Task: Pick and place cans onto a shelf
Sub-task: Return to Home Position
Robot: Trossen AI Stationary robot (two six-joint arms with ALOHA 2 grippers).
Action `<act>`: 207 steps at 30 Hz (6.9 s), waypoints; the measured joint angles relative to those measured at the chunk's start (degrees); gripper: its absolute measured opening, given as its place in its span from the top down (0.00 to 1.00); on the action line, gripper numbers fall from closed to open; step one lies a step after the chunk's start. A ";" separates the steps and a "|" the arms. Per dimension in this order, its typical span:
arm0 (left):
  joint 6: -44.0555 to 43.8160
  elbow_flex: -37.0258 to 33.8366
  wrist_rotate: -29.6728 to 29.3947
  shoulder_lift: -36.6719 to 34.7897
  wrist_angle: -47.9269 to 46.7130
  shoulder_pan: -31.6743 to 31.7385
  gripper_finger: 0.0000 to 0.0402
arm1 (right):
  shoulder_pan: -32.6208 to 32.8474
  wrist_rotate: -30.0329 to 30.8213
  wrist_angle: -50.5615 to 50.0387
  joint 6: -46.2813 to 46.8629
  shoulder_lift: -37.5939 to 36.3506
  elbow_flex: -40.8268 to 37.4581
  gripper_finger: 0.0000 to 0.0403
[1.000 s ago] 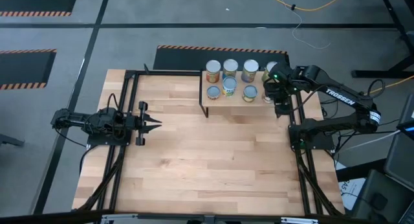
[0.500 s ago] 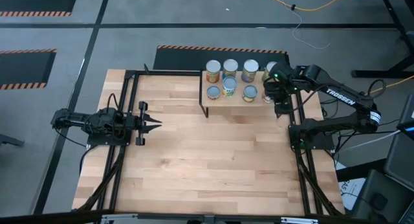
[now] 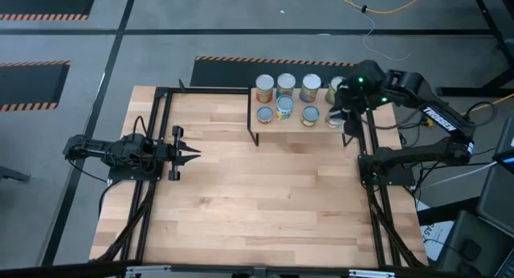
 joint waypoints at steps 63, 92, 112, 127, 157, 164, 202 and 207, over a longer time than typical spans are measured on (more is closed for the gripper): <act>0.11 0.00 -0.02 -0.01 -0.13 0.01 0.89 | 33.75 22.73 57.02 27.58 -62.38 -61.62 0.76; 0.13 0.00 -0.02 0.00 -0.11 -0.01 0.89 | 33.60 22.18 71.94 24.64 -65.13 -76.42 0.76; 0.13 0.00 -0.02 0.00 -0.11 0.00 0.89 | 28.93 25.17 78.18 23.07 -65.06 -82.77 0.76; 0.13 0.00 -0.02 0.00 -0.12 -0.01 0.89 | 21.25 19.11 77.29 21.56 -64.98 -82.77 0.76; 0.13 0.00 -0.03 0.00 -0.57 0.00 0.89 | 19.83 9.66 75.71 22.98 -64.98 -82.77 0.76; 0.15 0.00 -0.04 0.00 -0.56 0.00 0.89 | 19.83 9.66 75.71 22.92 -64.98 -82.77 0.76; 0.19 0.00 -0.04 0.00 -0.55 -0.01 0.89 | 19.85 9.66 75.71 22.96 -65.00 -82.75 0.76; 0.17 0.00 -0.04 0.00 -0.55 -0.01 0.89 | 19.85 9.66 75.73 23.01 -65.00 -82.75 0.76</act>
